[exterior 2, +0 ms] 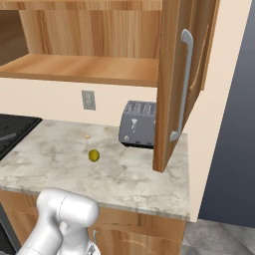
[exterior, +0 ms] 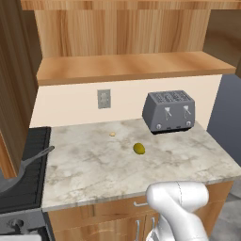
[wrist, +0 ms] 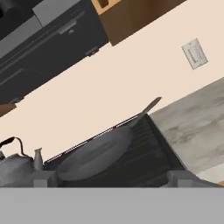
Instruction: Pick the pan from the cabinet and place it on the stove. Then turn on the stove burner for the pan.
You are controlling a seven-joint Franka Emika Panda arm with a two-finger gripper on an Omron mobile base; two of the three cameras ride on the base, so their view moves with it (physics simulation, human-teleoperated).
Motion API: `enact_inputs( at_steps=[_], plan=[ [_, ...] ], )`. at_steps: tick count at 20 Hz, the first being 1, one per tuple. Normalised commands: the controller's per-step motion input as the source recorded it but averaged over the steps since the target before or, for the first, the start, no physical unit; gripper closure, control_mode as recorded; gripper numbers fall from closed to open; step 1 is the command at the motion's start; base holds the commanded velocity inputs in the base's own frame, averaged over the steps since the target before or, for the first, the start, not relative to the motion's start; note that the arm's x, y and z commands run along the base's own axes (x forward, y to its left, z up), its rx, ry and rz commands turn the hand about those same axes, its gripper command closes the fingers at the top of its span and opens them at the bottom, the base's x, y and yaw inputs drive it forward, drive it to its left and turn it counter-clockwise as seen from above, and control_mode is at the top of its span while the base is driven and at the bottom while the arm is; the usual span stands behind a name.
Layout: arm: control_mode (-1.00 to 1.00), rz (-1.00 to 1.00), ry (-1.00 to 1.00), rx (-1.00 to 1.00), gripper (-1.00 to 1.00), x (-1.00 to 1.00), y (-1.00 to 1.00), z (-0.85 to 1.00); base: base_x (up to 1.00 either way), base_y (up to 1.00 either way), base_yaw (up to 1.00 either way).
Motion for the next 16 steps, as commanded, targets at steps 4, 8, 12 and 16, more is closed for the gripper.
enact_inputs(
  at_steps=[4,8,12,16],
  plan=[
    [-1.0,-0.01,-0.08,-0.05,-1.0,0.0,-0.07,-0.05,0.0,0.0,0.0],
    [-1.0,0.0,-0.05,-0.04,-1.0,0.0,-0.06,0.0,0.0,0.0,0.0],
    [-1.0,0.0,-0.03,0.0,-1.0,0.04,-0.07,0.0,0.0,0.0,0.0],
    [-1.0,0.0,-0.01,0.0,-1.0,0.15,-0.02,0.0,0.0,0.0,0.0]
  ],
)
